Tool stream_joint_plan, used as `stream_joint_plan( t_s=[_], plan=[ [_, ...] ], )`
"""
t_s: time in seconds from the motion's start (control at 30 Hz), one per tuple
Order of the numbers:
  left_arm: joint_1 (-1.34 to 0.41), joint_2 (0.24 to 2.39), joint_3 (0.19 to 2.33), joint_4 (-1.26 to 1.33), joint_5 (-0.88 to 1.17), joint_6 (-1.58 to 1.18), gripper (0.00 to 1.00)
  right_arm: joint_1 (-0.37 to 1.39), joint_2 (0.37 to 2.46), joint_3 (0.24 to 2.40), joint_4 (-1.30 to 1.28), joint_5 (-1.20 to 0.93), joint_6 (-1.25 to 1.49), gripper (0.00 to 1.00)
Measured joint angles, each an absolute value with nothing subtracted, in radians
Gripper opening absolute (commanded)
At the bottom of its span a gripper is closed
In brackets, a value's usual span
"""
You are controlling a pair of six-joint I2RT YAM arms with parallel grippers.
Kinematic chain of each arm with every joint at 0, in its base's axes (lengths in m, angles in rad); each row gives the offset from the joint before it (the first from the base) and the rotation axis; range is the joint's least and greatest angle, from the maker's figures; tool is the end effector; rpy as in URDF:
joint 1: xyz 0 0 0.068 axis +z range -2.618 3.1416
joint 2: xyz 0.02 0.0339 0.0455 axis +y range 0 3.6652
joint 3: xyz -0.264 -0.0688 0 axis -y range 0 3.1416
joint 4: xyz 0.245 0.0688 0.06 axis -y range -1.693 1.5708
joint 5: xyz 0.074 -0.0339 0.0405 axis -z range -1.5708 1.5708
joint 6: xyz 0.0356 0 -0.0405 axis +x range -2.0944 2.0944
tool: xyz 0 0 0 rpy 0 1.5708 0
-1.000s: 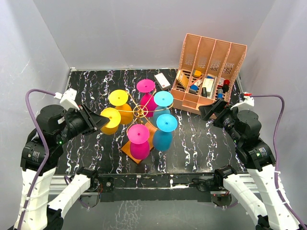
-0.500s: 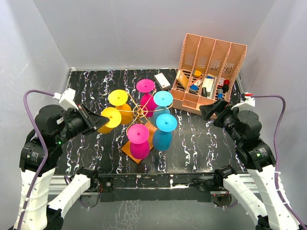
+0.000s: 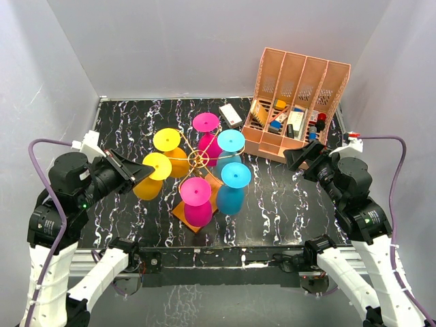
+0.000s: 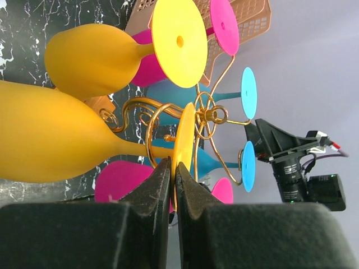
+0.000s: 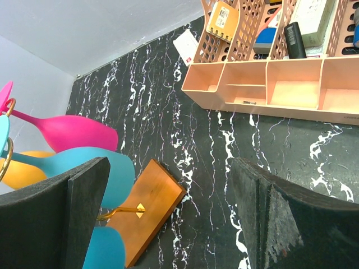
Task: Take the wine glass off the wine glass rack
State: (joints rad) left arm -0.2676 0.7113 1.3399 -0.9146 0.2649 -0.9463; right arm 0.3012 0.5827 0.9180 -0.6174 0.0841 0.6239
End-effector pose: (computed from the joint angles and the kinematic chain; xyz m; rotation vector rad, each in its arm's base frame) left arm 0.0813 -0.0320 0.4479 -0.4735 1.9352 -1.0630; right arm 0.1120 0.0317 0.3656 0.3624 1.8550 0.5622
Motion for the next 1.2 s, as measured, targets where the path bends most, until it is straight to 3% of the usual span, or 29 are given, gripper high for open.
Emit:
stream_joint_plan(
  t_s=[0.73, 1.2],
  plan=[
    [-0.267, 0.723, 1.304, -0.808, 0.266, -1.125, 0.0, 0.301, 0.575, 0.918, -0.625, 0.107, 0.627, 0.98],
    [-0.267, 0.76, 1.257, -0.725, 0.391, -1.125, 0.0, 0.301, 0.564, 0.918, -0.626, 0.114, 0.627, 0.98]
  ],
)
